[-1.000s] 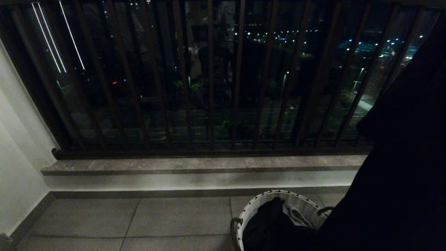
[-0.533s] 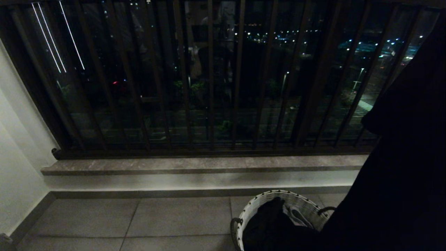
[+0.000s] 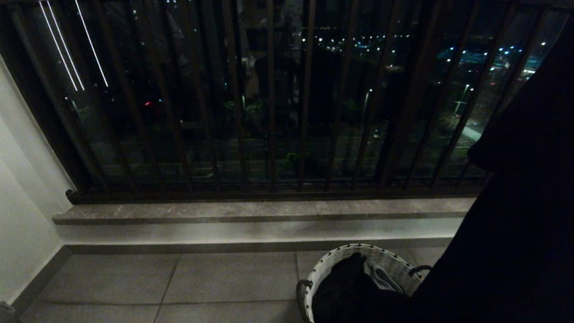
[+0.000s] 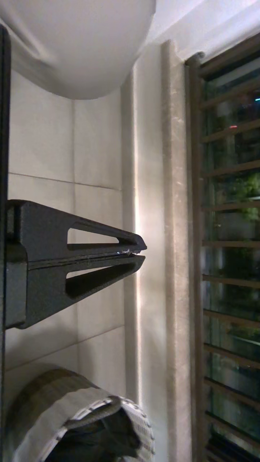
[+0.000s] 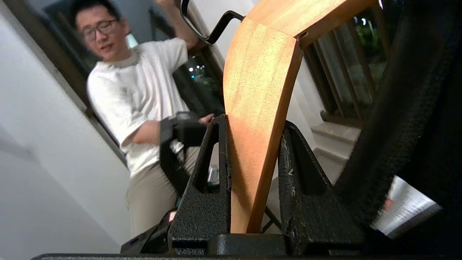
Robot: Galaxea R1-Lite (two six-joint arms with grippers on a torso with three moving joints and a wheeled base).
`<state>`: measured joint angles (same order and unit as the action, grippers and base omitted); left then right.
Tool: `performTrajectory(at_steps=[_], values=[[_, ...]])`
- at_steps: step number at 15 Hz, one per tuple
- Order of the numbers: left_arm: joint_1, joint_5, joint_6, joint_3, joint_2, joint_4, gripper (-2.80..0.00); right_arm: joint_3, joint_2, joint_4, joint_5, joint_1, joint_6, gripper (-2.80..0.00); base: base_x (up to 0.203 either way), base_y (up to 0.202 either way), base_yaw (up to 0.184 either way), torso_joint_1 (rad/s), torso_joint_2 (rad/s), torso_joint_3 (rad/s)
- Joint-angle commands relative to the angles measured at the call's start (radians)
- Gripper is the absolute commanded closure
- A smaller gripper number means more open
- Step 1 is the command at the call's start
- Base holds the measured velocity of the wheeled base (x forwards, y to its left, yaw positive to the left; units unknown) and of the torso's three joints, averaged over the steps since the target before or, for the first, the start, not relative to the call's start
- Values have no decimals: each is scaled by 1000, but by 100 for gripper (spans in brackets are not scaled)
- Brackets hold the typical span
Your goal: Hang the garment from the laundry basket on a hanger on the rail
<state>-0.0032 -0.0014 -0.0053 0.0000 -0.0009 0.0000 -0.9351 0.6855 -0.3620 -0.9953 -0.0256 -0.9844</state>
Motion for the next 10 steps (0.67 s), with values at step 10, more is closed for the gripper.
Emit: performTrajectory(at_steps=[10], values=[[0,0,-1,2,1,-5,0,-2,-9,-3,-6,0,0,0,0,0,0,55,-434,-363]])
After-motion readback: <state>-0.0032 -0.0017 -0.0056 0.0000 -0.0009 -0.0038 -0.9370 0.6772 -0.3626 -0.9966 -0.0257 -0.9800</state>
